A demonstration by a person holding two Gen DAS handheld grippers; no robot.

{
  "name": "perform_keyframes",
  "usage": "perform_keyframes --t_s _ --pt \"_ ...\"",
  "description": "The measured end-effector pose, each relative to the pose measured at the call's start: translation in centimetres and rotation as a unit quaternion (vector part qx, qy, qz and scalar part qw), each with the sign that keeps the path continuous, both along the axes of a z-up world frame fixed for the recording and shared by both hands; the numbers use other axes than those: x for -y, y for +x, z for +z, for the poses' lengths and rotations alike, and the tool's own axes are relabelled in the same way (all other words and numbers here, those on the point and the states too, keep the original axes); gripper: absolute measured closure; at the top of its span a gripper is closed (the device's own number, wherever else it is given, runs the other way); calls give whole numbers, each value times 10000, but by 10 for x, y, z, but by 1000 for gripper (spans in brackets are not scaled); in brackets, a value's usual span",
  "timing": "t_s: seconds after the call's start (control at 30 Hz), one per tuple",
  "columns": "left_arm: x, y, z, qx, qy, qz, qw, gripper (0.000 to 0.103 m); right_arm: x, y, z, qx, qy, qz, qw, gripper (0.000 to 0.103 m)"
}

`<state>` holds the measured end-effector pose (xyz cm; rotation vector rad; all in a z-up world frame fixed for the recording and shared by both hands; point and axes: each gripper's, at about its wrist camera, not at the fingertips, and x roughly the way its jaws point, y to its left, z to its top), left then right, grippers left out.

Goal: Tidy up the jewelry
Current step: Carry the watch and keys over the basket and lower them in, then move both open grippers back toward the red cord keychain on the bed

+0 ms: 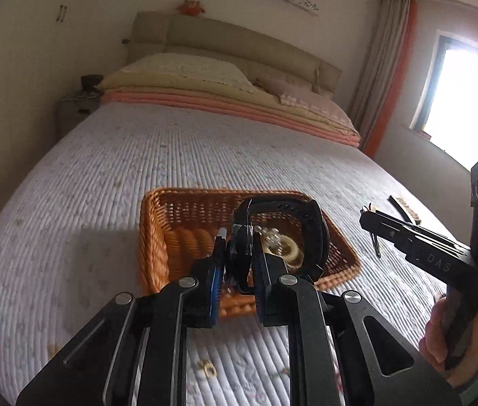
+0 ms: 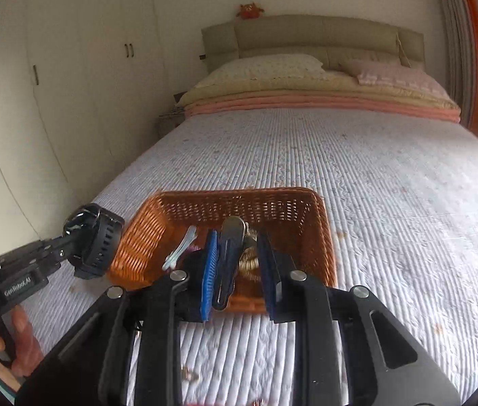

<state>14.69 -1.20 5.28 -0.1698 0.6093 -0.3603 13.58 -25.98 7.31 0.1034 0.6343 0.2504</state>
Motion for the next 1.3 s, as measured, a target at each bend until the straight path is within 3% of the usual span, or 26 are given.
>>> perform_keyframes --t_s 0.33,0.5,0.73,0.87,0.97,1.03,1.3 --pt "9 60 -48 -429 313 305 9981 90 -3 90 -49 -708 -169 -318 9968 82" --pt "17 66 -60 -481 588 281 9967 89 -6 109 -73 -1069 -307 -373 9931 82" --pt "20 67 -67 -552 694 254 9957 89 -13 113 -85 -1206 -555 -390 9904 82" --pt "21 66 -68 -558 757 208 9953 85 -14 112 -88 -1340 -424 -316 9896 81" --pt "19 60 -60 -484 601 159 9969 77 -13 108 -86 -1367 -296 -265 9898 75" --pt "15 50 -49 -345 491 130 9981 76 -9 101 -79 -1324 -237 -268 9905 62" --pt "-5 -24 12 306 -88 -46 9995 76 6 24 -13 -669 -11 -103 9977 62"
